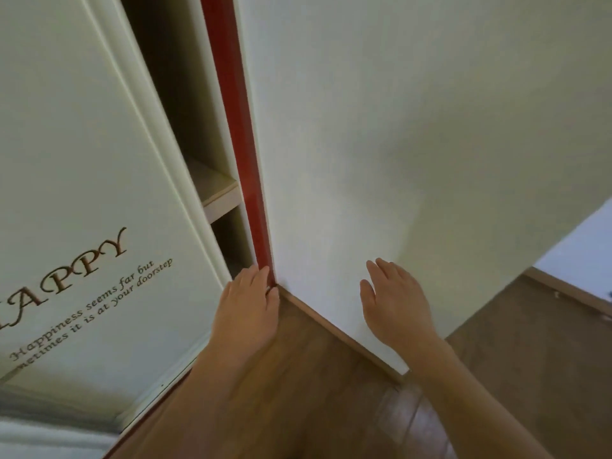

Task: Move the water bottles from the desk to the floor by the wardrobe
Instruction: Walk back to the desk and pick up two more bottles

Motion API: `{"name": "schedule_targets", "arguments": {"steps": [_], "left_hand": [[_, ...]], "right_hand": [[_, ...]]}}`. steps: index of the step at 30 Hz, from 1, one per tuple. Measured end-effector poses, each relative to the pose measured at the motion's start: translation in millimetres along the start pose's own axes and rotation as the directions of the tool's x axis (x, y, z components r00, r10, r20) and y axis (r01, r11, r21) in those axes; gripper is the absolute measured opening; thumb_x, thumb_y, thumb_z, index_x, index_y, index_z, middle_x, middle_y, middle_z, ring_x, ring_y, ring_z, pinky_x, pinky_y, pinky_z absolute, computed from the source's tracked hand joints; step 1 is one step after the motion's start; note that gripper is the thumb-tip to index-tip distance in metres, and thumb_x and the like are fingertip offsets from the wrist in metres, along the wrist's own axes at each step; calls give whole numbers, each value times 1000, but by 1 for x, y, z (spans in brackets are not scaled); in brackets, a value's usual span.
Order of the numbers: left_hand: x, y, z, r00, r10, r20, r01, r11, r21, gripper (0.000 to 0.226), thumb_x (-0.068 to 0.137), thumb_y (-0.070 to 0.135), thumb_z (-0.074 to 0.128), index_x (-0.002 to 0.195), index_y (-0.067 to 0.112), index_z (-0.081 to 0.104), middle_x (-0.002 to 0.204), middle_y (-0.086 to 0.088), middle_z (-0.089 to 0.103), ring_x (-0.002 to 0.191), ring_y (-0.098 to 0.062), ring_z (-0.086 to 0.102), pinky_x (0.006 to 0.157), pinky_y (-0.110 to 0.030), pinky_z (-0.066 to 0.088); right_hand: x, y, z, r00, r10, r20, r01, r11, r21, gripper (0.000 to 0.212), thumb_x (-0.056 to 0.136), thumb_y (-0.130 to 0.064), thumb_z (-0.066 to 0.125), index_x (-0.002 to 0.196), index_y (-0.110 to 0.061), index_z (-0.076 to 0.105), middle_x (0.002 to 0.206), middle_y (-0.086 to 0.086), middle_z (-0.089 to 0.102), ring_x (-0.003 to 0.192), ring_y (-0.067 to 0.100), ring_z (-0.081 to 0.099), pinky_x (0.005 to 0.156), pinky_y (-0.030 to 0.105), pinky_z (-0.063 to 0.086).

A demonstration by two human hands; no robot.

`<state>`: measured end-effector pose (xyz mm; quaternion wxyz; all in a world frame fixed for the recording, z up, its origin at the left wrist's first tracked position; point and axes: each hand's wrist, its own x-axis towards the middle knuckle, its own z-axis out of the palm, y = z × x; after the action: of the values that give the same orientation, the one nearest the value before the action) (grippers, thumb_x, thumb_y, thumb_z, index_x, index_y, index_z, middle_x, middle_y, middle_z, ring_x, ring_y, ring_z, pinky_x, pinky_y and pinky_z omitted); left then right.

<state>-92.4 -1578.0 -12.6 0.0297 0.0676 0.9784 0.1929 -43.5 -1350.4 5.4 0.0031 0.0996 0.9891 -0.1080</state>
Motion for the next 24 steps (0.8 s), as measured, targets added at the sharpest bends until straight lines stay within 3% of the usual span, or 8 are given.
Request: {"name": "schedule_targets", "arguments": {"steps": [3,9,12,18,24], "left_hand": [[-20,45,20,993,106,53,-108,994,36,55,100,49,31,151,29,27,161,6,23,147,-18,24,121,-43,18],[-77,153,59,945,314,91,-312,949,-34,53,103,45,29,153,28,23,163,6,13,150,-17,12,116,-34,2],[-105,207,80,891,434,137,-430,901,-59,52,104,37,31,153,19,27,162,-2,20,149,-19,16,119,-35,7],[-165,314,120,788,579,209,-567,815,-118,53,104,41,29,153,23,24,162,3,20,148,-16,16,117,-31,8],[-192,412,153,613,749,250,-729,659,-185,52,103,40,30,151,20,29,159,0,29,146,-17,24,120,-38,19]], "right_hand": [[-39,45,-15,995,88,-41,-87,996,28,52,104,-36,26,151,-15,30,157,3,31,144,21,25,118,36,17],[-138,145,-41,963,250,-101,-244,968,67,53,103,-40,27,150,-15,32,155,2,34,144,20,26,118,36,17],[-191,196,-54,932,329,-149,-321,944,77,51,104,-39,28,149,-16,34,154,1,37,143,17,28,117,35,16],[-284,293,-67,842,498,-209,-488,867,101,55,100,-45,19,142,-18,43,151,3,42,142,16,31,119,41,23],[-346,359,-82,713,649,-268,-642,757,124,49,102,-38,34,144,-15,42,149,4,45,139,18,36,115,34,21]]}}
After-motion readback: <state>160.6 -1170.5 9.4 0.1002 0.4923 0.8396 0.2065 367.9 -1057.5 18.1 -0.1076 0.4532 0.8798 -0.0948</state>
